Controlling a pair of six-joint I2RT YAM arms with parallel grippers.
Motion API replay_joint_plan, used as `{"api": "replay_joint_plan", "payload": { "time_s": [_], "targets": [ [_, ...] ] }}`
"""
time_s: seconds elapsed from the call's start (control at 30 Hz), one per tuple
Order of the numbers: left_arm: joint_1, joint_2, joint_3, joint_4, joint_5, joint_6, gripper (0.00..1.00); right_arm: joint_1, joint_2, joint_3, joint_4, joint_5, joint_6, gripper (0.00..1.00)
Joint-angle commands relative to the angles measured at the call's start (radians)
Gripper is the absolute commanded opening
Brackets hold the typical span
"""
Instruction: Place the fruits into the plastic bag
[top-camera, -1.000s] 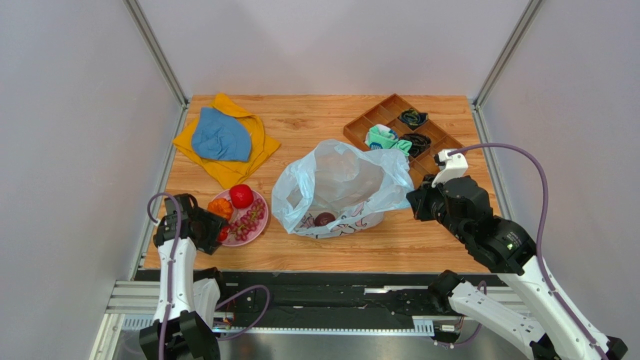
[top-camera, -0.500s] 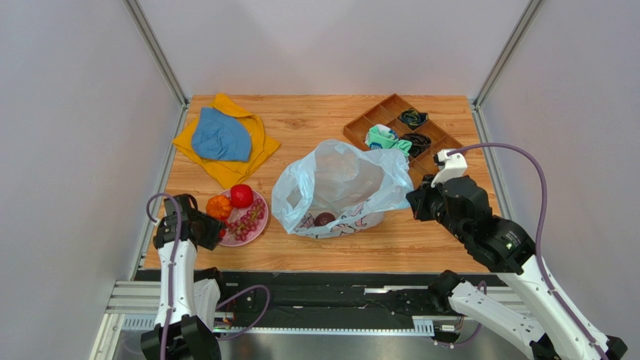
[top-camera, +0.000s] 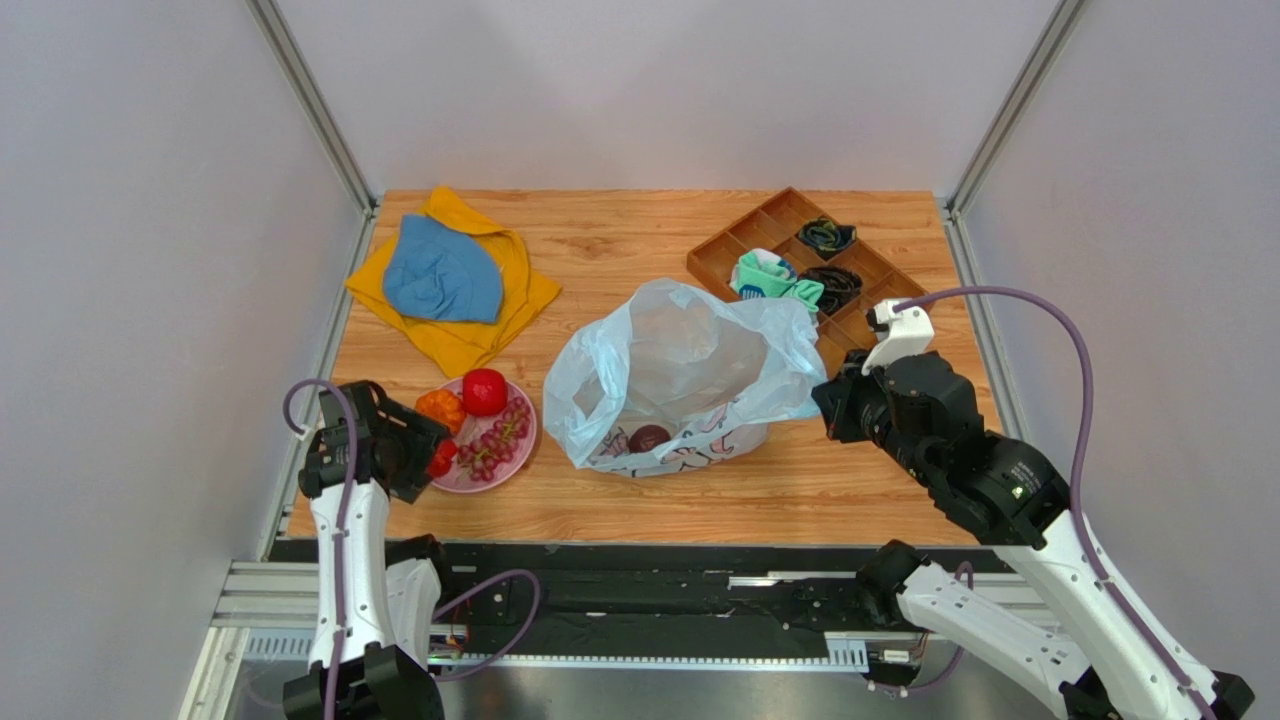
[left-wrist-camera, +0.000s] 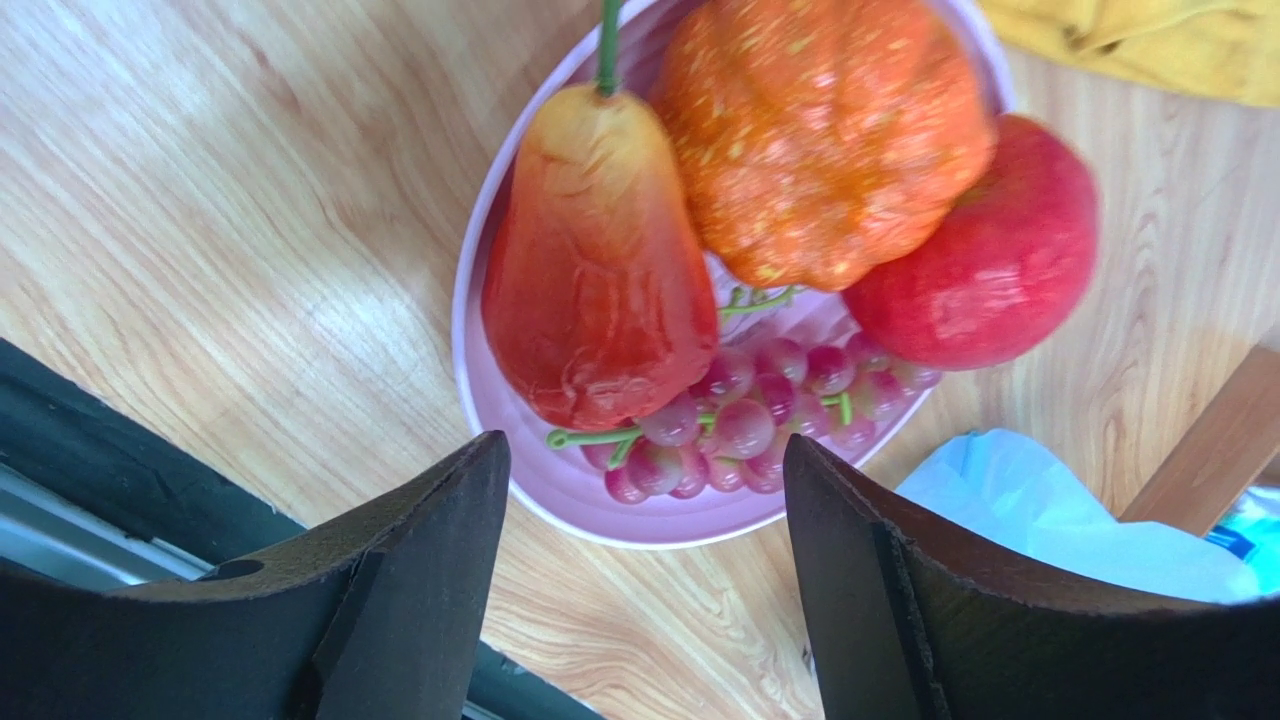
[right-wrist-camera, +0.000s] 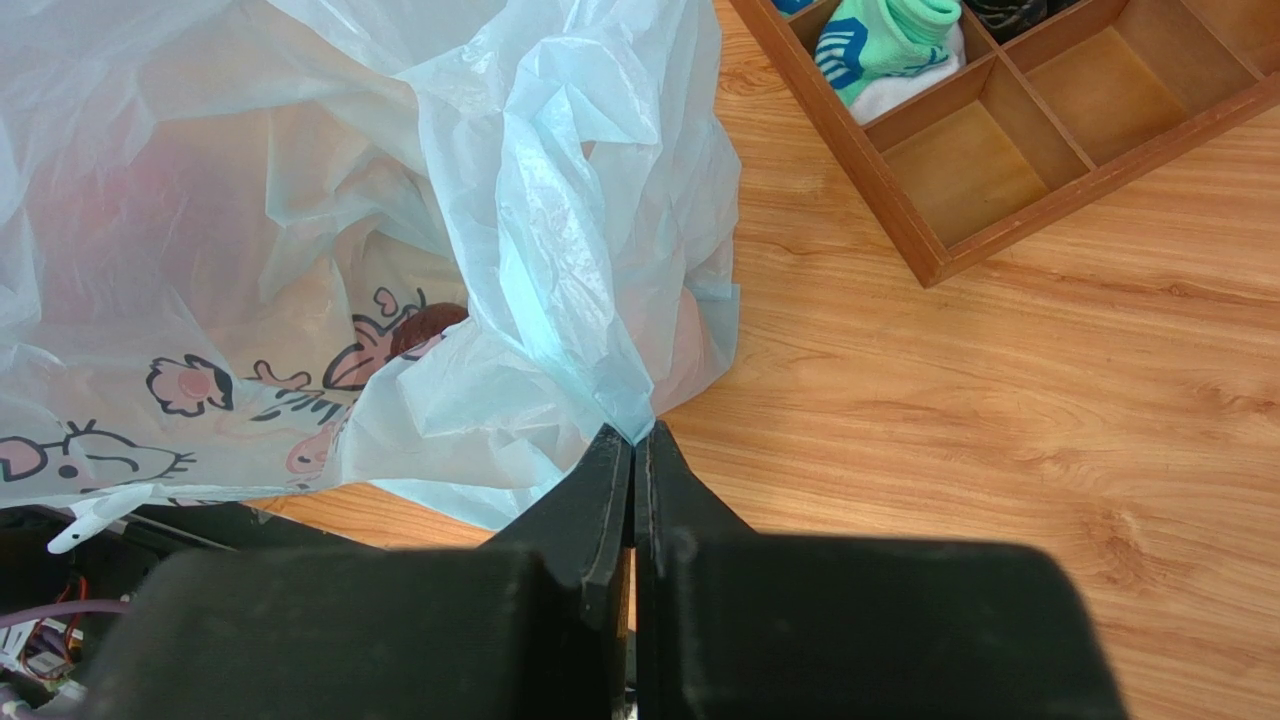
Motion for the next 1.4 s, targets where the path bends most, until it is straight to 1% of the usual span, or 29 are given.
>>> {"api": "replay_joint_plan", "payload": {
  "time_s": [0.0,0.07,0.17,0.37,0.5,1.03,1.37],
  "targets": [
    [0.009,0.003,0.077,-0.005,-0.054,0.039,0.76,0.000,-0.015,-0.014,0.047,0.002,-0.008,0.00],
    [0.009,0.021,0.085,0.010,-0.071,0.043,0.76,0.000,-0.016,-0.017,0.052,-0.002,-0.010,0.00],
    [0.009,0.047,0.083,0.027,-0.054,0.048,0.75,-0.001,-0.018,-0.018,0.055,-0.002,-0.010,0.00],
    [0.012,0.064,0.030,0.071,-0.016,0.025,0.75,-0.001,-0.021,-0.024,0.055,-0.001,-0.012,0.00],
    [0.011,0.082,0.016,0.099,-0.016,0.016,0.74,-0.001,-0.024,-0.026,0.055,0.001,-0.013,0.00],
    [0.029,0.167,-0.023,0.151,-0.002,-0.006,0.74,0.000,-0.021,-0.030,0.055,0.002,-0.010,0.00],
    [0.043,0.176,-0.030,0.165,0.000,-0.001,0.70,0.000,-0.008,-0.032,0.056,0.007,-0.012,0.00]
  ]
}}
